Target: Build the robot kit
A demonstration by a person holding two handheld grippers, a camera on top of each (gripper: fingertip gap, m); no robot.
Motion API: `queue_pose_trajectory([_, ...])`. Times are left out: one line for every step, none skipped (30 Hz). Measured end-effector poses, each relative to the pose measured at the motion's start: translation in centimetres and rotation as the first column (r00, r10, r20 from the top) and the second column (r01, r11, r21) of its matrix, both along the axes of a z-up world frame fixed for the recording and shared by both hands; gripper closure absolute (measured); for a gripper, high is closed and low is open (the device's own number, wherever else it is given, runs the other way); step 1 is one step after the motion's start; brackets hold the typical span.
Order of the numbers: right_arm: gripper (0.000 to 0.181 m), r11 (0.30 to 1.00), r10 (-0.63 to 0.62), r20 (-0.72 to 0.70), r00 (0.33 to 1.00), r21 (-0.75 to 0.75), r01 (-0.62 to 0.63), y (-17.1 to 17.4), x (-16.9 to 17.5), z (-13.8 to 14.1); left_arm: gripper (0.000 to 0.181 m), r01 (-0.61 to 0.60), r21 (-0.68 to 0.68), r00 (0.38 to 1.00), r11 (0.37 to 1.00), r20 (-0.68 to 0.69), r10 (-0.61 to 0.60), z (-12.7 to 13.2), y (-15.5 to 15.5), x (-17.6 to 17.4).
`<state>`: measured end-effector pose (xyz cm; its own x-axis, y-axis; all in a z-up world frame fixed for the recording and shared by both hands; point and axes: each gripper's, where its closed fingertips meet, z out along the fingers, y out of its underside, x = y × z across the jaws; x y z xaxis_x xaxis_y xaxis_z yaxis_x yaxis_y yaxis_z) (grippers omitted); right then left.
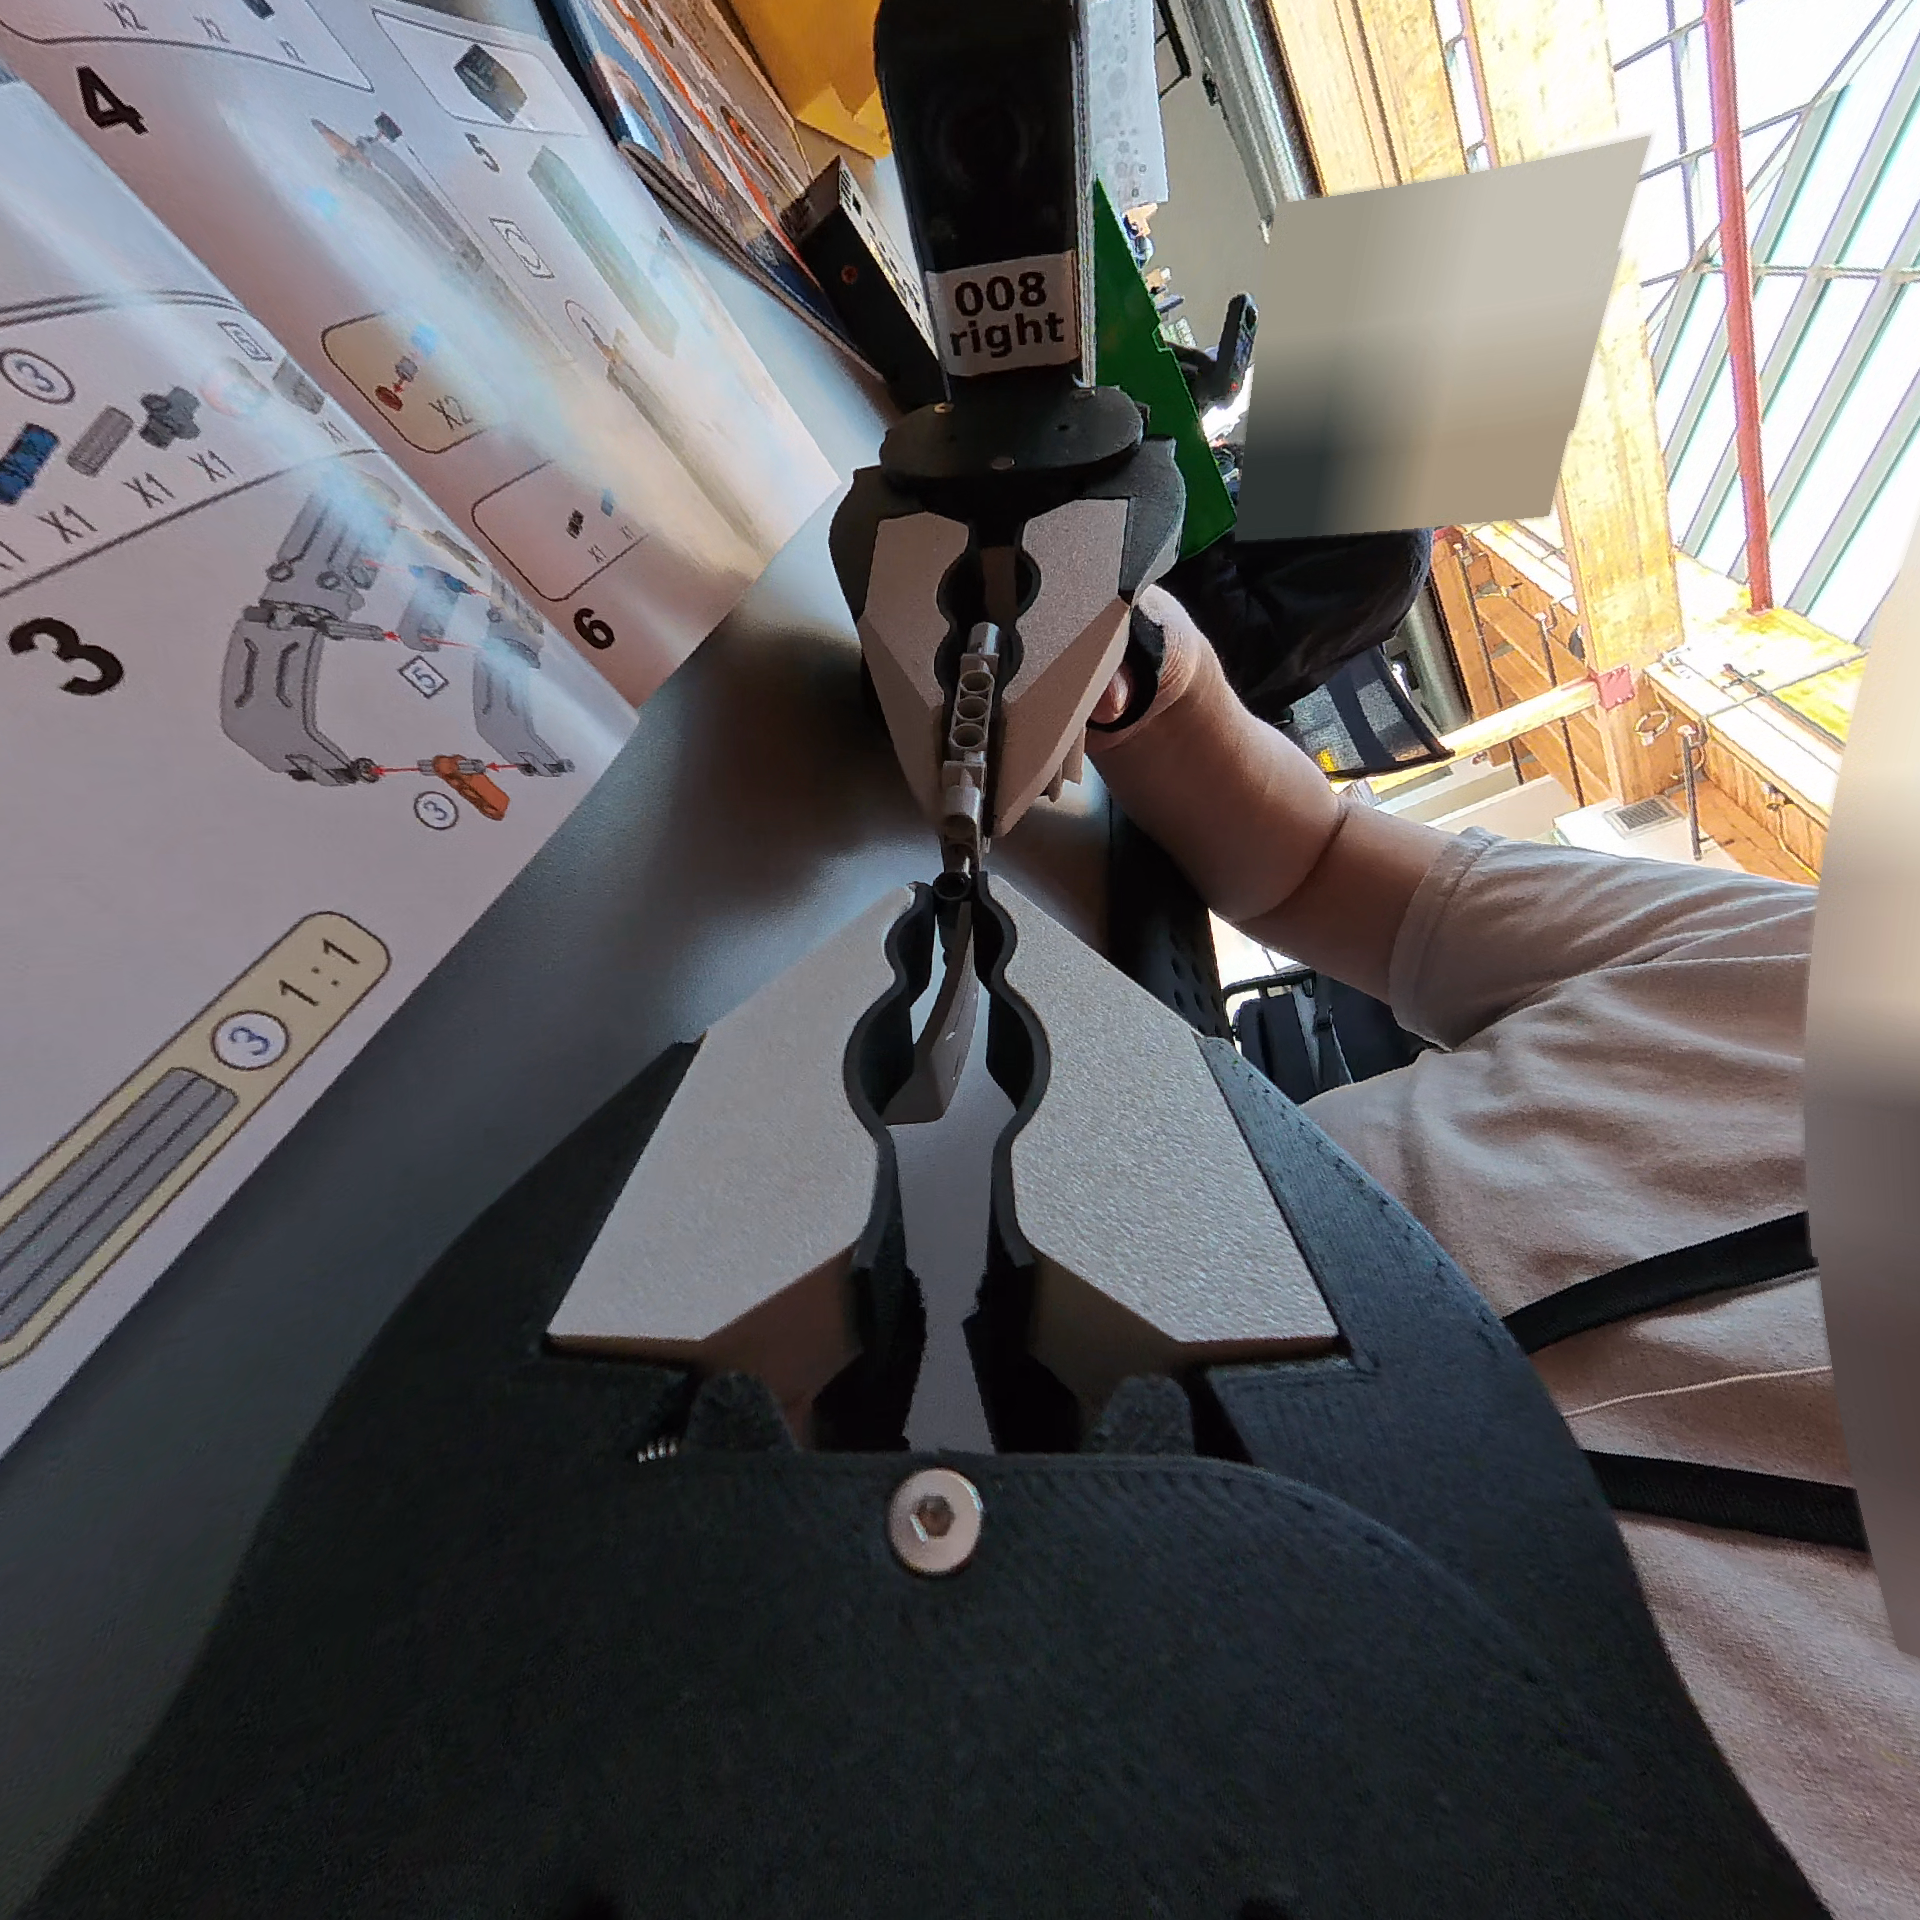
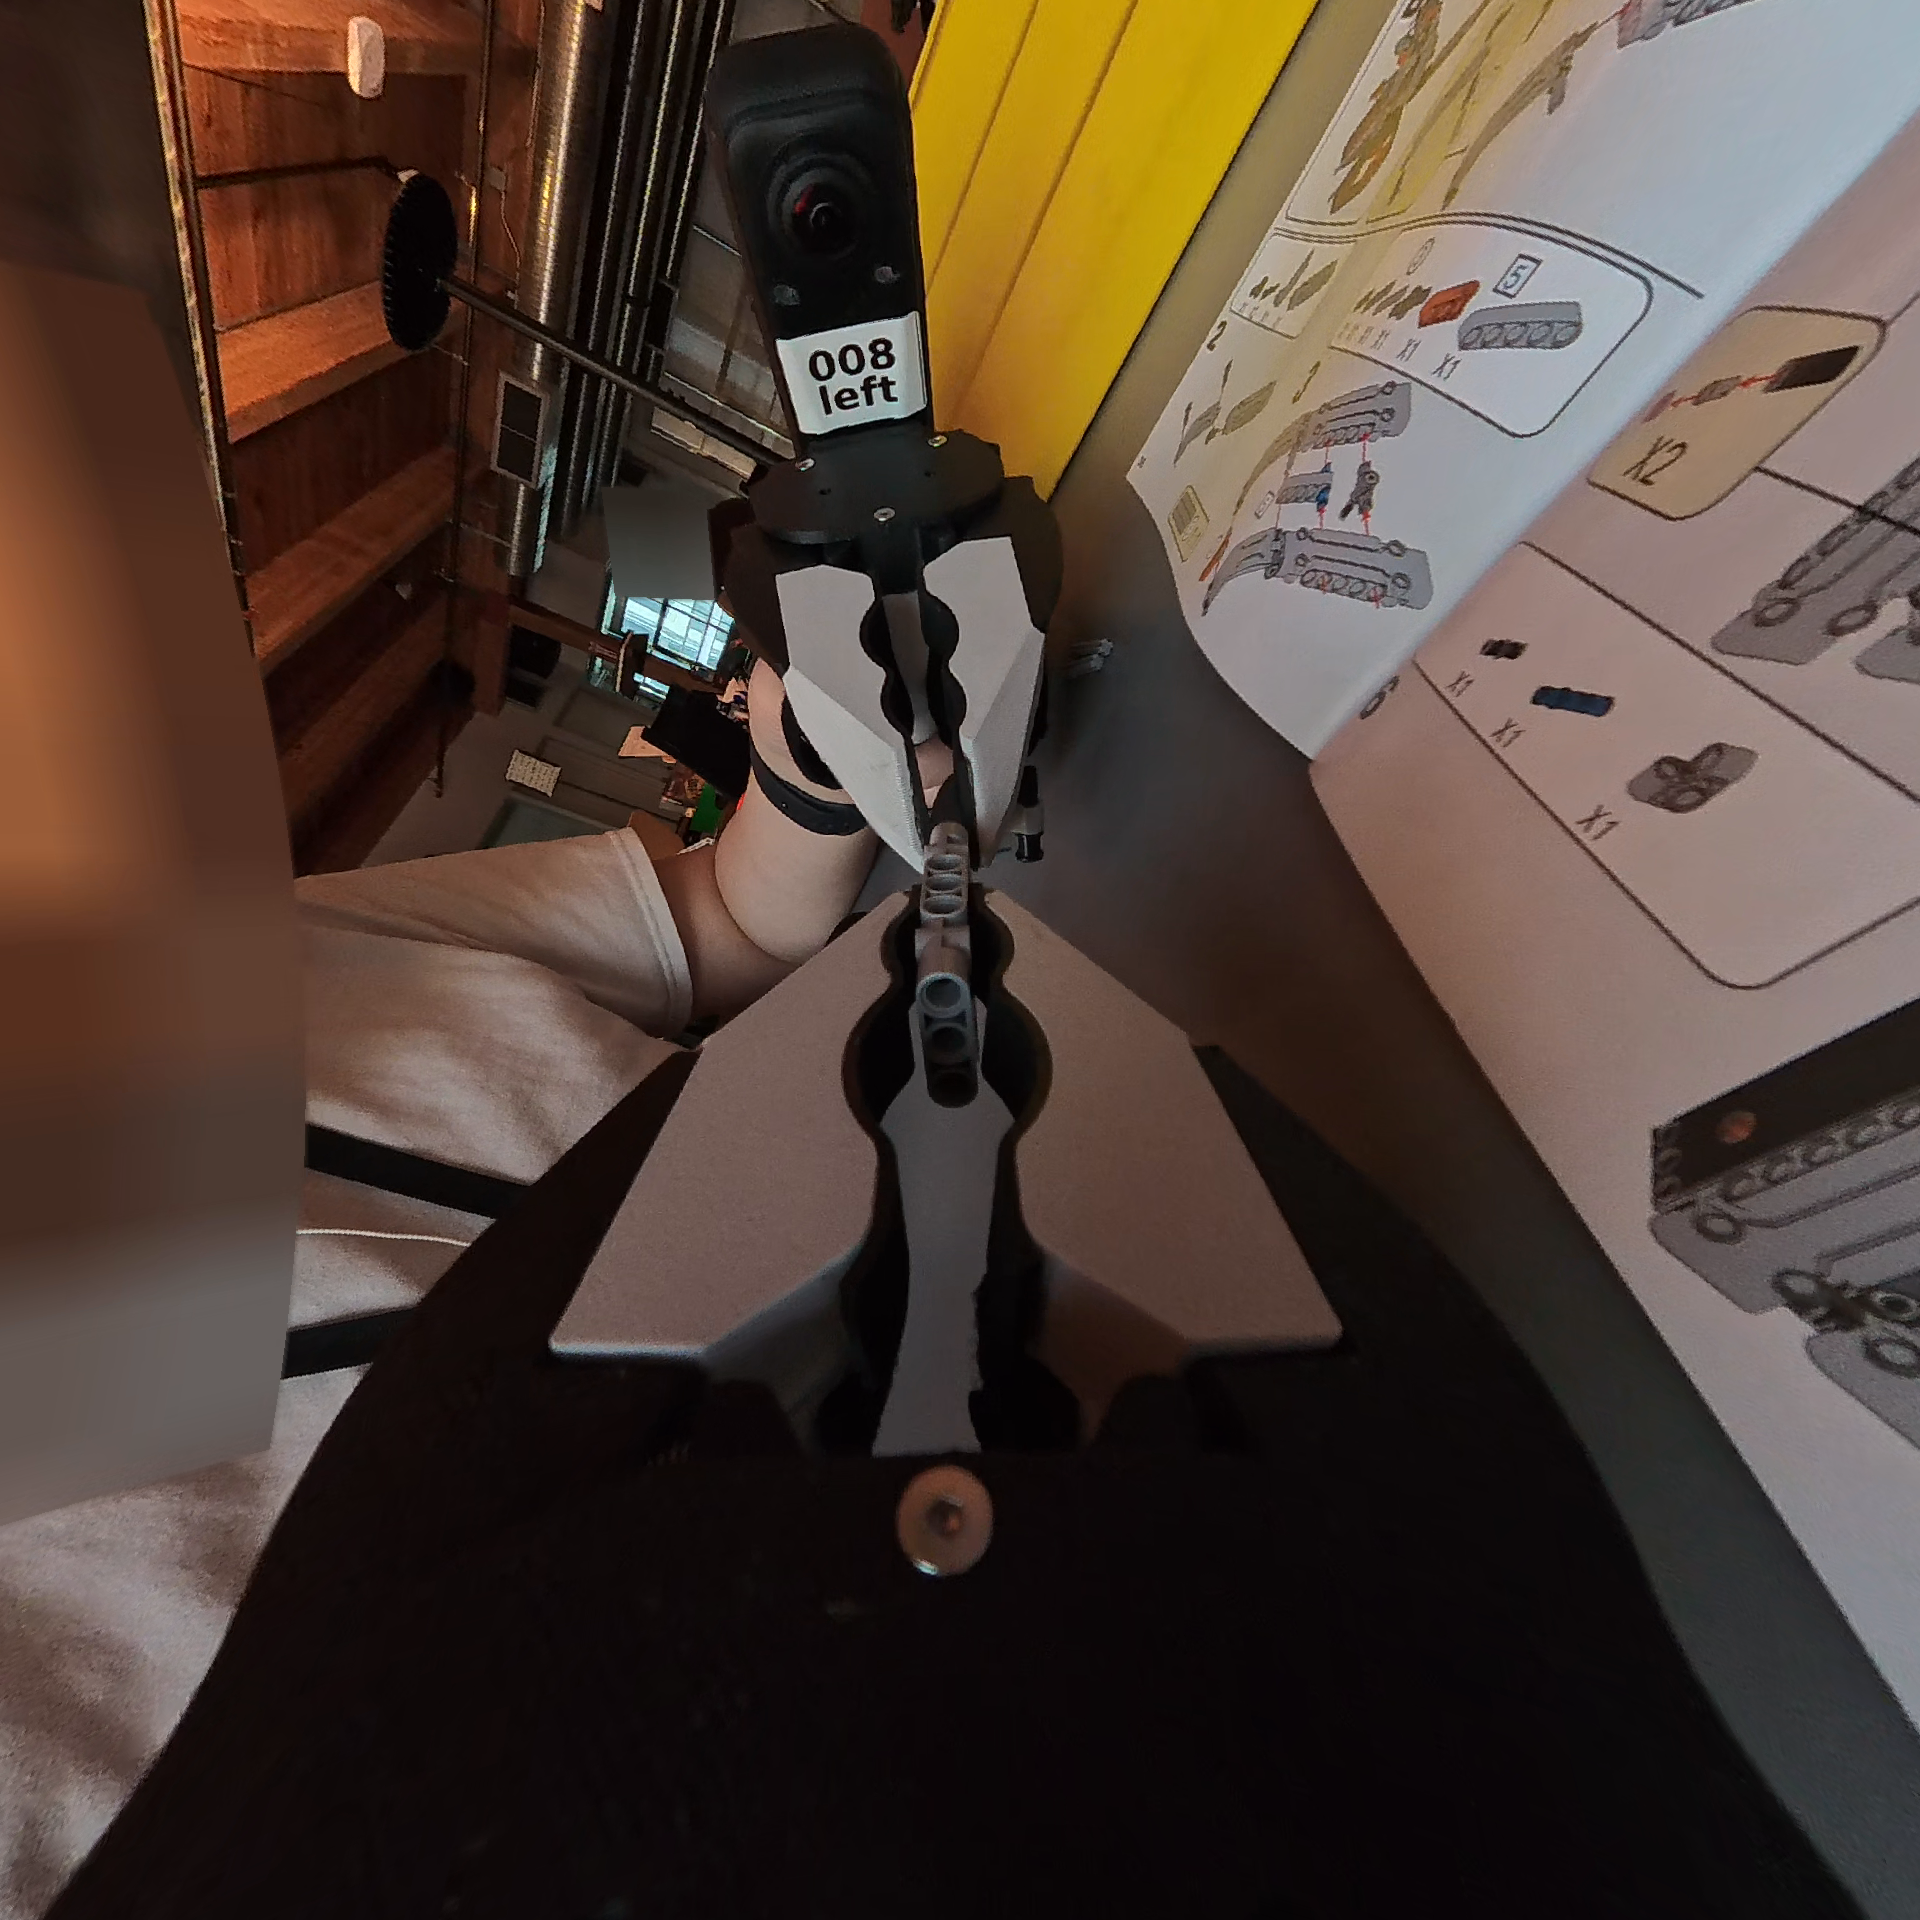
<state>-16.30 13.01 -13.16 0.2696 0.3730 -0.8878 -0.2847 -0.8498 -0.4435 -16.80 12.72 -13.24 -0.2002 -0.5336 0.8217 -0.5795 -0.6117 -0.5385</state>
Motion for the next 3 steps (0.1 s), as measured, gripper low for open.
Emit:
queue_pose_trajectory([0.177,1.000,0.003,-0.008,1.000,-0.010,-0.003,-0.04,0.00,-0.03,0.177,0.001,-0.002,1.000,1.000,0.000,-0.001,0.00,-0.02,0.01])
queue_pose_trajectory([0.177,1.000,0.004,-0.016,1.000,-0.019,-0.004,-0.04,0.03,-0.04,0.177,0.000,-0.009,1.000,1.000,0.001,0.000,0.03,-0.01,0.02])
queue_pose_trajectory([0.177,1.000,0.003,-0.023,1.000,-0.024,-0.004,-0.03,0.08,-0.02,0.177,-0.002,-0.014,1.000,1.000,0.001,0.002,0.04,0.02,0.02])
